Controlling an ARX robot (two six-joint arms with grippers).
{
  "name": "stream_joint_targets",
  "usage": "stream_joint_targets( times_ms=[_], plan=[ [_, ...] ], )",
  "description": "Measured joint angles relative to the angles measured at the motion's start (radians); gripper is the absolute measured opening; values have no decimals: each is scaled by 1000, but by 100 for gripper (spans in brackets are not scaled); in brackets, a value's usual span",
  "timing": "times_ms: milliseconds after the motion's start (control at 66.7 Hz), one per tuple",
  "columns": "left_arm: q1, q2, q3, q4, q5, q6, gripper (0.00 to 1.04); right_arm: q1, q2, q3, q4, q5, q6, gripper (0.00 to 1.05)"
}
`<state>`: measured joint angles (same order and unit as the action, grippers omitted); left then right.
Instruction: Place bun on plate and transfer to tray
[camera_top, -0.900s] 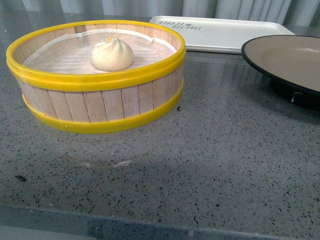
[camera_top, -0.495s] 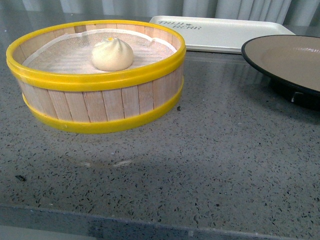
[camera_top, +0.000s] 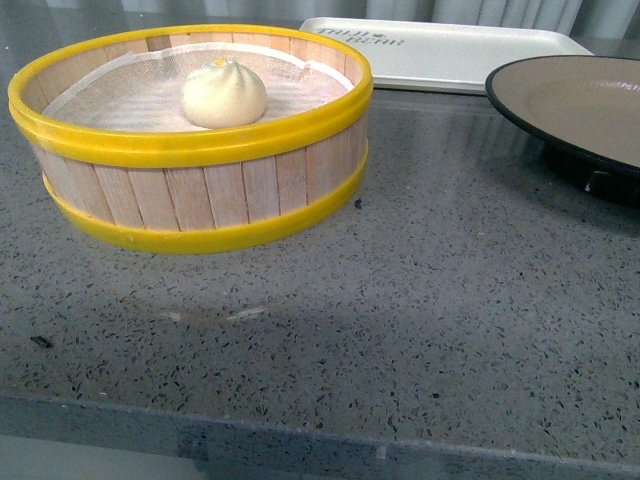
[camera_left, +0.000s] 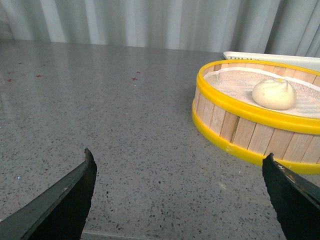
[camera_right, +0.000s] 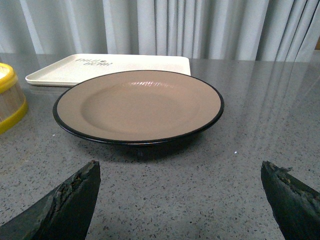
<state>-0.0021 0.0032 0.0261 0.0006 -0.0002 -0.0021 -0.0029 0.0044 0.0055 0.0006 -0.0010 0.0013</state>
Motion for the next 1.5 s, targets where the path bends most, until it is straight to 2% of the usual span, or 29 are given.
stream_joint_targets(
  times_ms=[255, 345, 390, 525, 600, 750, 915, 1065, 1215, 1500],
  plan=[
    [0, 0, 0, 0, 0, 0, 98, 0, 0, 0, 0, 0, 0, 96],
    [-35, 166, 107, -266, -206, -58, 98, 0, 0, 0, 0, 0, 0, 96],
    [-30, 241, 140, -324, -234, -66, 98, 0, -1, 0, 0, 0, 0, 96],
    [39, 341, 211, -262, -190, -76, 98, 0, -1, 0, 0, 0, 0, 96],
    [46, 406, 263, -188, -184, -74, 98, 0, -1, 0, 0, 0, 0, 96],
    [-16, 647, 381, -20, -183, -65, 98, 0, -1, 0, 0, 0, 0, 96],
    [-103, 912, 561, 83, -180, -59, 98, 0, -1, 0, 0, 0, 0, 96],
    [-182, 1133, 739, 102, -160, -42, 98, 0, -1, 0, 0, 0, 0, 96],
    [-218, 1313, 905, 63, -105, -32, 98, 0, -1, 0, 0, 0, 0, 96],
    [-261, 1457, 1023, -14, -94, 43, 98, 0, -1, 0, 0, 0, 0, 96]
  ],
)
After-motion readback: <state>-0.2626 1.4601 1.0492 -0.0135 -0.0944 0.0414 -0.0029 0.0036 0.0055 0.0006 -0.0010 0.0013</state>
